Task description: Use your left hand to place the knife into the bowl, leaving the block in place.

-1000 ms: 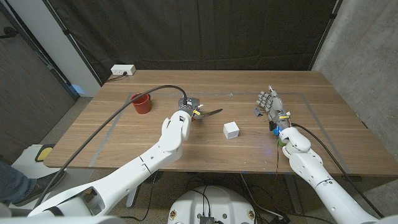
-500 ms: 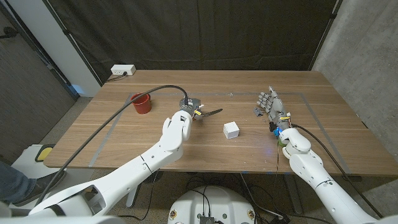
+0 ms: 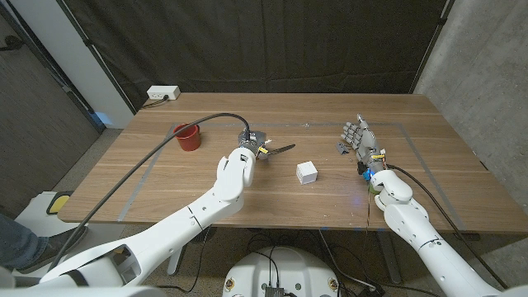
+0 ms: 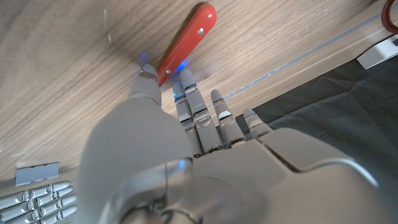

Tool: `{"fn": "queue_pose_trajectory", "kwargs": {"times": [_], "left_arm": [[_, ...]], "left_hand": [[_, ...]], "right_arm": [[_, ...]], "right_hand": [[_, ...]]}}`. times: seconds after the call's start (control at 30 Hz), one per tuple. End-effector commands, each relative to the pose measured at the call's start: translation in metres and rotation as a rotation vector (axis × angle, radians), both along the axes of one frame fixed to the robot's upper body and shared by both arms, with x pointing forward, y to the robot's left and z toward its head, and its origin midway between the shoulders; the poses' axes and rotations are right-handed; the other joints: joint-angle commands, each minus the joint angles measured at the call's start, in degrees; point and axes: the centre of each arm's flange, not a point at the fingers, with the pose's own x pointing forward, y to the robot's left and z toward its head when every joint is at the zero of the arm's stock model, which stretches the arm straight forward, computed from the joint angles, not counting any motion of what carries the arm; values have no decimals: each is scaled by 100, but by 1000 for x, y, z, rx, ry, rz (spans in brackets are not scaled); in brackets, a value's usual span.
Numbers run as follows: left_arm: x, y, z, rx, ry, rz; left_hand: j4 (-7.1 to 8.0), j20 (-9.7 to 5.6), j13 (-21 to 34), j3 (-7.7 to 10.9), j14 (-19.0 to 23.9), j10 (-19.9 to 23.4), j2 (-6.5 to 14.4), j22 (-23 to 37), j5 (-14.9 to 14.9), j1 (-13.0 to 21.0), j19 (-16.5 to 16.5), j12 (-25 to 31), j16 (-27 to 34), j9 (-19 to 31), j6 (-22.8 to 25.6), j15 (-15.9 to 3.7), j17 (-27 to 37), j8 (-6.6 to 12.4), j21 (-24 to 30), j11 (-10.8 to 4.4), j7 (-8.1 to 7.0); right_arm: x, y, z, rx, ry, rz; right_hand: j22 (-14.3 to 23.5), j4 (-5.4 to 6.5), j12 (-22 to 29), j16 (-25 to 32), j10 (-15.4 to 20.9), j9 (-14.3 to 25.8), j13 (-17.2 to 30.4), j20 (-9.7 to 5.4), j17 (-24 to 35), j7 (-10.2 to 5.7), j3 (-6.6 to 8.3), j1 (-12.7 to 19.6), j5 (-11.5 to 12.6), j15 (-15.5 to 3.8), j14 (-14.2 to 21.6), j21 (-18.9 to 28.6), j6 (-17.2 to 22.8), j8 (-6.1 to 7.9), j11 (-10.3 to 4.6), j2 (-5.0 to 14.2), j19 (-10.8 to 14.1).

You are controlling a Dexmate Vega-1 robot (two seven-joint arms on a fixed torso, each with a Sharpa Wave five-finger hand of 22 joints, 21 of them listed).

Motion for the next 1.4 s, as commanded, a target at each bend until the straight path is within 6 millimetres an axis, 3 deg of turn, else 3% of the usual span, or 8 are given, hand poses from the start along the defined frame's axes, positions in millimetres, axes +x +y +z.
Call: {"fn": "queue_pose_trajectory", "kwargs": {"times": [0.03, 0.7, 1.23, 1.4], "left_arm": [[1, 3, 1, -1, -16, 9], [7, 10, 1, -8, -17, 12], [16, 1, -7, -29, 3, -13], [16, -2, -11, -51, -12, -15]], "left_hand": [[-3, 19, 10, 31, 49, 47, 18, 15, -33, 19, 6, -10, -16, 21, 148, -180, 20, -7, -9, -76, 55], [17, 14, 27, 42, 71, 69, 39, 16, -50, 39, 30, -37, -31, 22, 171, -178, 21, -38, -29, -73, 46], [16, 30, 22, 72, 142, 226, 71, 16, -55, 97, 125, -27, -28, 24, 281, -199, 20, -36, -22, -135, 70], [-55, -194, -68, 191, 516, 683, 151, 10, -45, 332, 422, 32, 37, 24, 719, -295, 6, 71, 35, -174, 9]], "right_arm": [[0, 2, 0, -1, -8, 0], [-7, 4, 10, -8, -43, -19], [-5, 1, 11, 0, -43, -23], [-6, -2, 12, 1, -48, -24]], "right_hand": [[23, -28, 15, 14, 38, 25, 22, 34, 18, -26, 15, -2, 4, 6, 49, -3, 34, -11, 3, 36, 30], [24, -32, 25, 18, 72, 25, 22, 0, 19, -35, 5, -12, 5, -12, 72, -42, 58, -6, 3, 41, 60], [25, -34, 20, 15, 66, 25, 22, 4, 19, -43, 0, -20, 5, -11, 71, -73, 63, -6, -7, 47, 70], [25, -34, 17, 15, 61, 26, 22, 10, 19, -51, -2, -22, 5, -13, 73, -85, 68, -6, -12, 50, 70]]}}
